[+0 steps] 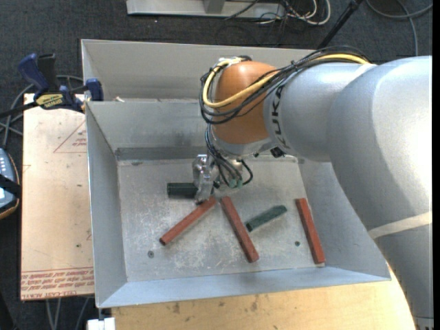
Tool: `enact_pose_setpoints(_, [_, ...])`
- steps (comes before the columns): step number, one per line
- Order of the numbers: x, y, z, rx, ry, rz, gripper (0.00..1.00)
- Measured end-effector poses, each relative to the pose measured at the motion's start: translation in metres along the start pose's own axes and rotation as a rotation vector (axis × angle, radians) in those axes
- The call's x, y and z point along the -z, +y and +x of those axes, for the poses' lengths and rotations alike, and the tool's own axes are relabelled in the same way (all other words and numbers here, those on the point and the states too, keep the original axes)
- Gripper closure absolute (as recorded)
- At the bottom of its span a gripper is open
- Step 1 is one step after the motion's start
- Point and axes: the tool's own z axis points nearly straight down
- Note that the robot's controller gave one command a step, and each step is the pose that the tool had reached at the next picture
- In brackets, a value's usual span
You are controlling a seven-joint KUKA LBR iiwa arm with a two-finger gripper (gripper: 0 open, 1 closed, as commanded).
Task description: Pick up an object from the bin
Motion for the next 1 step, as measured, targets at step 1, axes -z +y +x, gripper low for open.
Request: enact_pose_setpoints(1, [0.1394,0.0115,-0.0136,0.121,-0.009,0.000,1.00])
